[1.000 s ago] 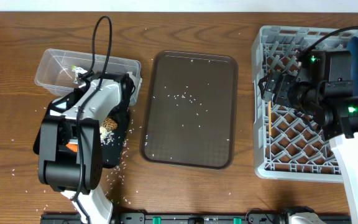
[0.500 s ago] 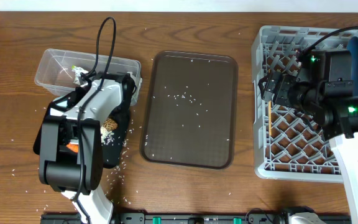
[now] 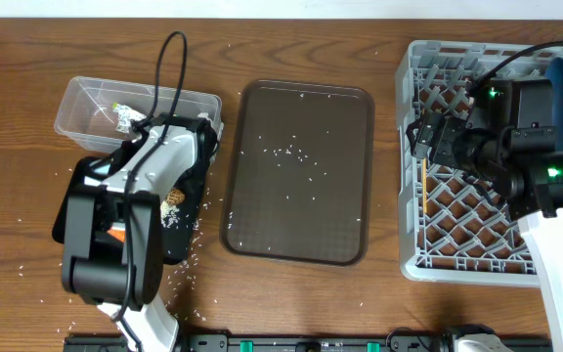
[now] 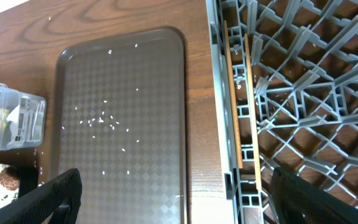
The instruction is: Sort waste into correct bins and load items into the dishwasher rack
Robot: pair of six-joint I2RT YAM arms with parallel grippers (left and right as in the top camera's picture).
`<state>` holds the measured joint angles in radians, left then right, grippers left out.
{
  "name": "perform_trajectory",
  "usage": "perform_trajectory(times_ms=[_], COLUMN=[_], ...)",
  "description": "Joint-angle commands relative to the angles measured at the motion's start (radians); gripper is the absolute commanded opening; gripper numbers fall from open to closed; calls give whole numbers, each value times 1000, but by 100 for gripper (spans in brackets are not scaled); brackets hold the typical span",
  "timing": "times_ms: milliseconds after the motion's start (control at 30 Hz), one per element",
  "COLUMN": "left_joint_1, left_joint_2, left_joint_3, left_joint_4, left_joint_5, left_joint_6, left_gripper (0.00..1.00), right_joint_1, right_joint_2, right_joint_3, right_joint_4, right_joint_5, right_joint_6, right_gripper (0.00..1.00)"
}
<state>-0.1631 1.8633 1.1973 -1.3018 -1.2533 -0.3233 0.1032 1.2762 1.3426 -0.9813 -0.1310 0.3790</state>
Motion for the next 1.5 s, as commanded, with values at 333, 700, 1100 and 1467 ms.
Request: perform_trajectory(times_ms=[333,700,1100,1467], left_joint_1=[-92,-384,-484,-485], left_joint_2=[-501,-649,-610,-623], left_joint_3=[164,179,179,179], left_joint_4=[35,385,470,500], left_joint_5=[761,1095,1082,1168], left_joint_6=[-157,-116,-116,-121], left_gripper=[6,6,6,6], right_joint_1=[3,177,397,435], right_joint_2=[-50,-64,-44,72], right_joint_3=[11,11,11,11], right_joint_4=[54,217,222,277], right_joint_5=[-165,-455,-198,-4], right_joint_6=[-37,-80,-80,-80], right_gripper=[86,79,72,18])
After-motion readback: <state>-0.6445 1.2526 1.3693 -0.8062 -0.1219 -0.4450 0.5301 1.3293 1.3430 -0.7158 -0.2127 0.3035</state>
